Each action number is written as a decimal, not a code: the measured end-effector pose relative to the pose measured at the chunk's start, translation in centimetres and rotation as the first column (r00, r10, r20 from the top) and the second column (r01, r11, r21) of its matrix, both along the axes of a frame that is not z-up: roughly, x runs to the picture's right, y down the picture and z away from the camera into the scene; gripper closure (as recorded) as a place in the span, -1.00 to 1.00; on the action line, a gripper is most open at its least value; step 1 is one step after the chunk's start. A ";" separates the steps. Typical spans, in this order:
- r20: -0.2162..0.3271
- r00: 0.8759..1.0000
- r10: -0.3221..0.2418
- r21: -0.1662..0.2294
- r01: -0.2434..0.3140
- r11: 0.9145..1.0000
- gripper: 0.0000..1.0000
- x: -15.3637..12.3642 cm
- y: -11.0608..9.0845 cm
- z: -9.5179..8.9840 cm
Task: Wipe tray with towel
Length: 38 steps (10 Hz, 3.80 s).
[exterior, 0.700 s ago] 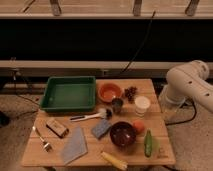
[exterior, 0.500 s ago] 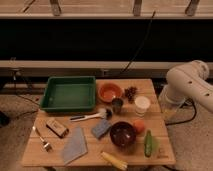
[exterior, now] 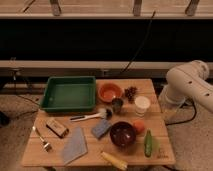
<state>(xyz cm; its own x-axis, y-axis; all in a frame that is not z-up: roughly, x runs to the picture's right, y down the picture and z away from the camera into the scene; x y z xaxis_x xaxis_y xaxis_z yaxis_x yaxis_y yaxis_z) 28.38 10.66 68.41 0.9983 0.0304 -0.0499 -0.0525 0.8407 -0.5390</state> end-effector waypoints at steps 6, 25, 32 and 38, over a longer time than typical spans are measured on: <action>0.000 1.000 0.000 0.000 0.000 1.000 -0.30 0.0 0.0 0.0; 0.243 0.956 -0.166 0.027 0.164 0.986 -0.30 -12.7 0.9 -0.5; 0.479 0.808 -0.343 0.051 0.365 0.930 -0.30 -29.8 5.7 1.4; 0.623 0.642 -0.446 0.059 0.530 0.846 -0.30 -38.9 13.9 4.0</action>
<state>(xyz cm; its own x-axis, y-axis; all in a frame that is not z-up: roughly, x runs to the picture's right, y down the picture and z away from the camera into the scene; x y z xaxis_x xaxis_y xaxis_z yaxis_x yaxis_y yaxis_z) -10.55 24.59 72.43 0.6850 -0.4342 0.5850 0.7102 0.5770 -0.4034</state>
